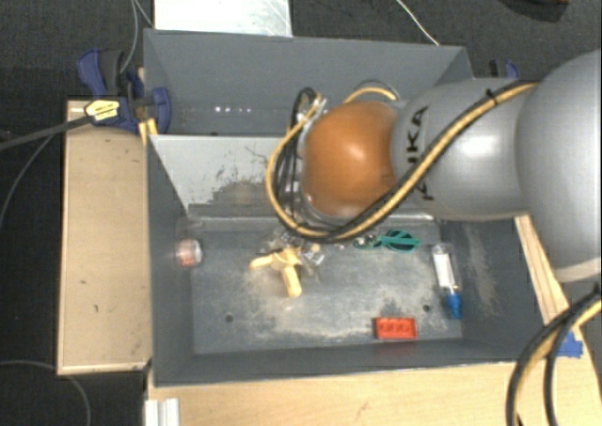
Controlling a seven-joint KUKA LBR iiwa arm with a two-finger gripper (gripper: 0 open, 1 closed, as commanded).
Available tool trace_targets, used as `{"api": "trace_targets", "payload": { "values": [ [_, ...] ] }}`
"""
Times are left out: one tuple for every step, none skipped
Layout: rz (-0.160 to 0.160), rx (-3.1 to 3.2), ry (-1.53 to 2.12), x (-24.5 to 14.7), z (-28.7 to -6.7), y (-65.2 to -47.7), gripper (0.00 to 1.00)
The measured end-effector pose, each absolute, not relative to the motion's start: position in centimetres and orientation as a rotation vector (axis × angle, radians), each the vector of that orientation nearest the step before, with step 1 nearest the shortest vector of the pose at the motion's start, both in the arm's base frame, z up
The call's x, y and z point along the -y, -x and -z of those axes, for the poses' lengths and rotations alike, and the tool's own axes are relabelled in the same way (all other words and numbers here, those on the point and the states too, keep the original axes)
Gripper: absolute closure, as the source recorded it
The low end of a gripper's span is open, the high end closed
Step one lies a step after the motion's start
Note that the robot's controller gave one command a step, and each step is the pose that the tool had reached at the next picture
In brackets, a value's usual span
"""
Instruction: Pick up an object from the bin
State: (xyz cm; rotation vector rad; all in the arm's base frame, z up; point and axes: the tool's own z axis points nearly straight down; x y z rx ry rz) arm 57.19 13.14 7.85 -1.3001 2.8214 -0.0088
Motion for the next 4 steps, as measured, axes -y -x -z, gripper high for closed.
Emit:
{"api": "trace_targets", "payload": {
  "values": [
    [0.012,-2.726,1.484,-13.4,-7.9,-57.5,1.0],
    [0.007,-2.715,1.529,-13.4,-8.3,-57.2,1.0],
    [0.001,-2.751,1.483,-13.3,-10.0,-56.8,1.0],
    [0.002,-2.788,1.393,-13.4,-11.2,-57.1,1.0]
  ]
}}
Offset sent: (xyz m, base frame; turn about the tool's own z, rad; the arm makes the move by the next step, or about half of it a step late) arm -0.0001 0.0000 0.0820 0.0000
